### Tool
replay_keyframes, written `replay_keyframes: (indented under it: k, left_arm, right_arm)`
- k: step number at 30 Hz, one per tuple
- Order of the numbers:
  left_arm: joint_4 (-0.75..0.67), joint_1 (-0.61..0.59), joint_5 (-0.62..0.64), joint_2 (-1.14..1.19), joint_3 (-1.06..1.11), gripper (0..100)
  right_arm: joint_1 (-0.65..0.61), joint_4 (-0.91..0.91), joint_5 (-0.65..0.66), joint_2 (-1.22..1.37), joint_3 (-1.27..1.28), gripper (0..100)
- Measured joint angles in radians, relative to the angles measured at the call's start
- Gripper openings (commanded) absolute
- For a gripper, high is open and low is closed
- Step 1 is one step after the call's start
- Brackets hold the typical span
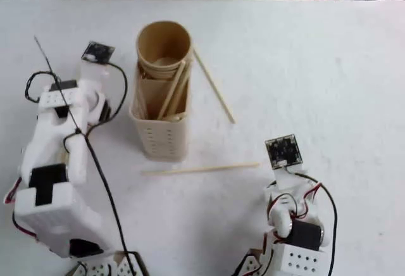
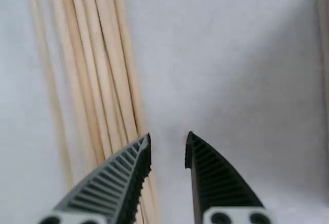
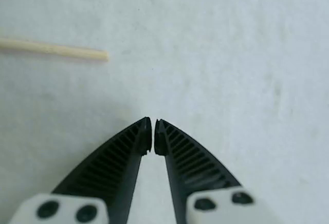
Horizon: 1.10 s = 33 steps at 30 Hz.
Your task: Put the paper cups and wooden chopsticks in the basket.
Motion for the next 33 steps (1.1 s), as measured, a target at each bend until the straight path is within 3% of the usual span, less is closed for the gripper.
replay_keyframes:
  k: [12, 33]
  left_arm:
    - [0.040, -0.049, 0.018, 0.183, -0.245, 13]
    - [0.193, -0.060, -0.037, 0.192, -0.249, 12]
  right_arm:
    - [0.000, 0.000, 0.000, 0.000, 0.000, 2.5]
    - [0.000, 0.000, 0.000, 0.000, 0.000, 2.5]
